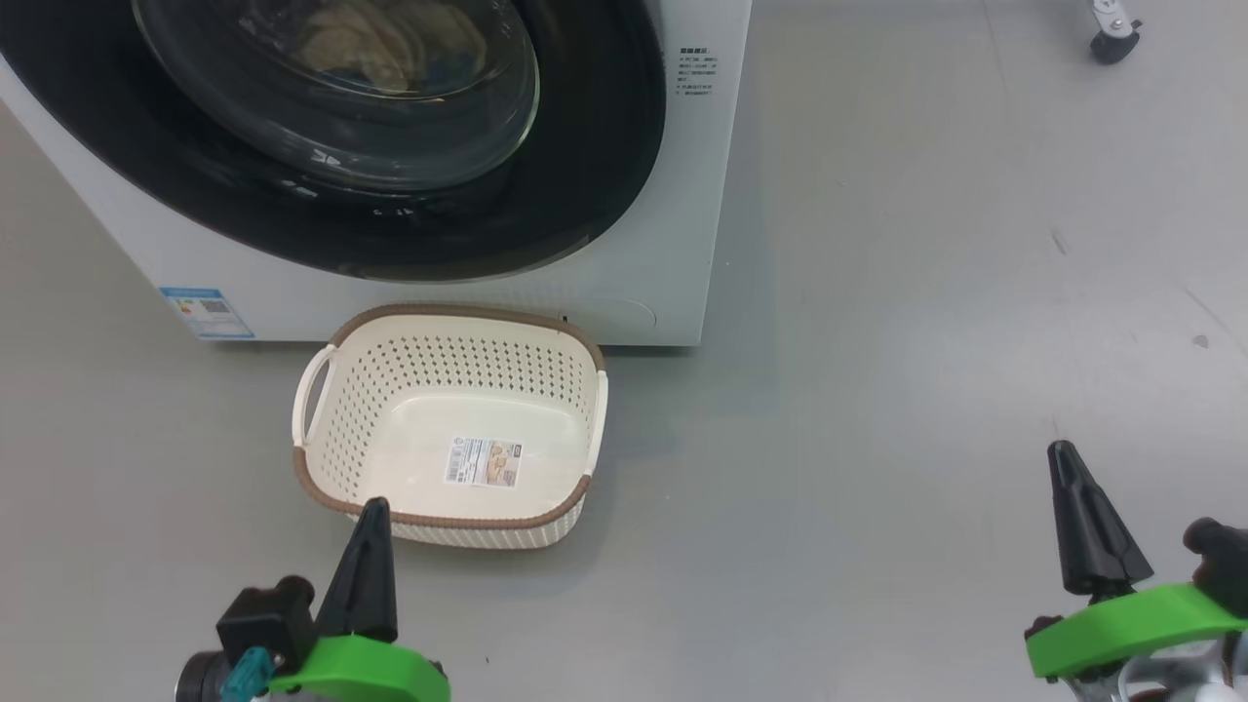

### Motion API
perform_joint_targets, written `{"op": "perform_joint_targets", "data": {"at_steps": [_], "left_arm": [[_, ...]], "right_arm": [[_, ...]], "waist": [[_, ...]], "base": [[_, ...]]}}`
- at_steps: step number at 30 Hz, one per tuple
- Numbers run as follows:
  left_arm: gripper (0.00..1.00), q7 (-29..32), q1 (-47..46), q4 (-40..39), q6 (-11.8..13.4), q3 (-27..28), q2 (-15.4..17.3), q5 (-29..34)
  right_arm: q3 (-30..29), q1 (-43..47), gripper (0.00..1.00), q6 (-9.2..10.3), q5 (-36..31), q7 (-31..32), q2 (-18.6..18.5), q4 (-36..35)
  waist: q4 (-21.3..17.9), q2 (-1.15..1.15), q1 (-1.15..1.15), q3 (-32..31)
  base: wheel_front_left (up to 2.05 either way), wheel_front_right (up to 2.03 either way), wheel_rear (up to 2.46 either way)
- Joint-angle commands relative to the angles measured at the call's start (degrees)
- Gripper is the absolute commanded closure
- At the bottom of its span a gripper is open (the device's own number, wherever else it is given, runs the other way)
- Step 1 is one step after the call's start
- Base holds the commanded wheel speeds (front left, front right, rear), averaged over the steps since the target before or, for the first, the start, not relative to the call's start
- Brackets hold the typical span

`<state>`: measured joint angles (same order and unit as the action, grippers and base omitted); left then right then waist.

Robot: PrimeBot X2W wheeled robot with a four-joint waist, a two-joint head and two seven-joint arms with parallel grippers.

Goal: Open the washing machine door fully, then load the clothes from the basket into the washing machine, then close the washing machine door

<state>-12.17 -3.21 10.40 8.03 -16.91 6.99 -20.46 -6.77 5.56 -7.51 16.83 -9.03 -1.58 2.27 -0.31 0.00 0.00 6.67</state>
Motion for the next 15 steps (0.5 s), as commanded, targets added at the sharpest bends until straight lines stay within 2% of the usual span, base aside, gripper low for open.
{"op": "perform_joint_targets", "data": {"at_steps": [1, 15], "left_arm": [[1.00, 0.1, -1.8, -1.5, -0.5, 1.0, 0.3, -1.1], [1.00, 2.0, -2.0, -0.5, -2.6, 3.3, 0.2, -11.2]], "right_arm": [[0.1, -1.9, 1.00, 0.00, 1.4, 0.1, -1.0, -1.5], [0.8, -3.2, 1.00, 0.00, 11.9, 1.6, -1.6, 0.3]], "waist": [[0.0, 0.00, 0.00, 0.0], [0.0, 0.00, 0.00, -0.9]], "base": [[0.00, 0.00, 0.00], [0.00, 0.00, 0.00]]}}
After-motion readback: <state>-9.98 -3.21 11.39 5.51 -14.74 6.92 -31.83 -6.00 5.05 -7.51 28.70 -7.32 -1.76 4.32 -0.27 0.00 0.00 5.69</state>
